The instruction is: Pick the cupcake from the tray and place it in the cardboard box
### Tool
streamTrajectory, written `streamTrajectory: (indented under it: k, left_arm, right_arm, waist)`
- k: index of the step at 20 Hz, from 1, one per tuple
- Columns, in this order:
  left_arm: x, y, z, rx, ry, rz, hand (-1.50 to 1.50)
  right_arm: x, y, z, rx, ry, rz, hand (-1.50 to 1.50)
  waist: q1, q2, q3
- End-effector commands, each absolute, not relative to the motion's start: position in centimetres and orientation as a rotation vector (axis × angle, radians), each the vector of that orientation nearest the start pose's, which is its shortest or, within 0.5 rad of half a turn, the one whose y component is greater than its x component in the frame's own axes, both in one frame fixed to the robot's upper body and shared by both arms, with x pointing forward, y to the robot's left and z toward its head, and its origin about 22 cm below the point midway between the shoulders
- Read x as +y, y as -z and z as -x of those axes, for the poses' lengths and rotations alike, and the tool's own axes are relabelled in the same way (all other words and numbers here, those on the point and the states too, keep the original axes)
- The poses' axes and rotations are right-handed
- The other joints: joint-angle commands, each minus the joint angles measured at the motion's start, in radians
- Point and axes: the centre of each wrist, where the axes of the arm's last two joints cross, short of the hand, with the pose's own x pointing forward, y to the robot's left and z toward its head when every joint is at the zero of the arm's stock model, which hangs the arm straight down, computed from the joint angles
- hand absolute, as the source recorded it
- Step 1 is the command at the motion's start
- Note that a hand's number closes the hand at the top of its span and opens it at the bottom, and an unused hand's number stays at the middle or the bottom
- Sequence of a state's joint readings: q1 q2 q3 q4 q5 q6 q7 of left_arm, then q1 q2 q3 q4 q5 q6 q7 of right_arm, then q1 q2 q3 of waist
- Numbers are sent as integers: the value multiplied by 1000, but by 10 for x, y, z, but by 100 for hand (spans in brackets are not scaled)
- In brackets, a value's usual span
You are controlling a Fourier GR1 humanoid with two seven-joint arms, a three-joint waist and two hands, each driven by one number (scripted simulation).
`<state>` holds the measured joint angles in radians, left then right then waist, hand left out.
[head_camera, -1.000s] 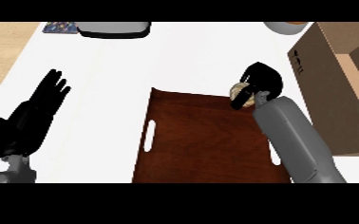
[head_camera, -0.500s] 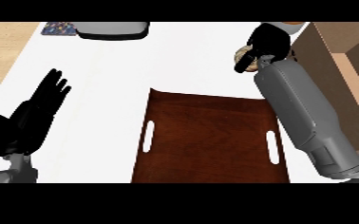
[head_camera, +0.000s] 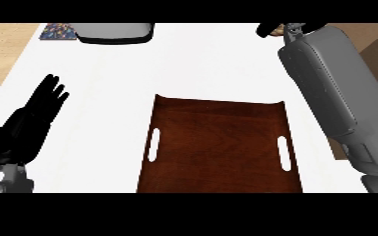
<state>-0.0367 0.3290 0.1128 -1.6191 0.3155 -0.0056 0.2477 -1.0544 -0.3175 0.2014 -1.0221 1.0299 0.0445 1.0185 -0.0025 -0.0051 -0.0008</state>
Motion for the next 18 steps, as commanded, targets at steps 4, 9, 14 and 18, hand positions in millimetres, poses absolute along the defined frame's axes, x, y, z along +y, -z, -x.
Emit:
streamTrajectory:
  k: [4,9,14,18]
  left_arm:
    - [327,-50,-247,-1435,-57,-60,0]
    - [322,-37,-246,-1429,-64,-64,0]
    - [320,-53,-243,-1434,-52,-68,0]
    - [325,-34,-246,-1451,-45,-27,0]
  right_arm:
    - [-182,-273,-418,-922,-308,1640,150]
    - [-207,-263,-414,-906,-262,1629,150]
    - [-264,-228,-414,-834,-354,1624,150]
    - [-301,-238,-415,-868,-345,1643,150]
  waist:
    - [1,2,0]
    - [1,4,0]
    - [5,5,1]
    - [7,7,0]
